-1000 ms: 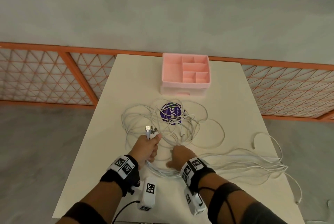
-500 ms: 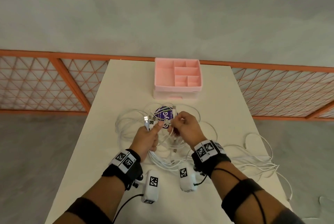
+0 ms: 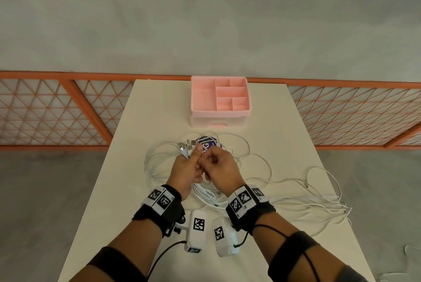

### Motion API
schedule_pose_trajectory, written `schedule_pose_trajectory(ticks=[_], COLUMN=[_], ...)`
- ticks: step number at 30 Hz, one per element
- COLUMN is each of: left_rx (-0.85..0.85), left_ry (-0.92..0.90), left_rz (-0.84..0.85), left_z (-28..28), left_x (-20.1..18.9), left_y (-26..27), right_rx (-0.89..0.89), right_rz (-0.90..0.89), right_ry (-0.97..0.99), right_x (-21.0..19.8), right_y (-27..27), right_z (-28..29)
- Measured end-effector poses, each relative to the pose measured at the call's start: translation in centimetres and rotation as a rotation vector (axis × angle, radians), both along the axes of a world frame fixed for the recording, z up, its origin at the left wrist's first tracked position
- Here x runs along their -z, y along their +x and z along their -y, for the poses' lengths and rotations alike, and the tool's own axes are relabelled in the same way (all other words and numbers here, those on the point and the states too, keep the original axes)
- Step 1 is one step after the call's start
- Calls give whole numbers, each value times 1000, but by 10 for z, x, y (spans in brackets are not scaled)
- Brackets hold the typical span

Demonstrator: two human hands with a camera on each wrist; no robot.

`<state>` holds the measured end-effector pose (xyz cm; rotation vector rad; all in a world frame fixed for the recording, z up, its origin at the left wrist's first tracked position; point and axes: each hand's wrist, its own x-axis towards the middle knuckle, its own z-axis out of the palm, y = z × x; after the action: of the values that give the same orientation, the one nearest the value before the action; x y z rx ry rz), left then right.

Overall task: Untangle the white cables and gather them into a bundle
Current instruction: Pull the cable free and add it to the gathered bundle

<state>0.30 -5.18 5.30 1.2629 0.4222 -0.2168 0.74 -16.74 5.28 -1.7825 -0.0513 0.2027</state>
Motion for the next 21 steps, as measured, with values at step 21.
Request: schedule_pose_trajectory(ticks=[21], left_rx=[-259], left_ry=[-190], left_rz=[44], left_z=[-20], left_x=[-10], left_y=[4], right_rx=[52], right_rz=[-127], right_ry=[-25], right_x=[6], right_y=[8], right_z=[30])
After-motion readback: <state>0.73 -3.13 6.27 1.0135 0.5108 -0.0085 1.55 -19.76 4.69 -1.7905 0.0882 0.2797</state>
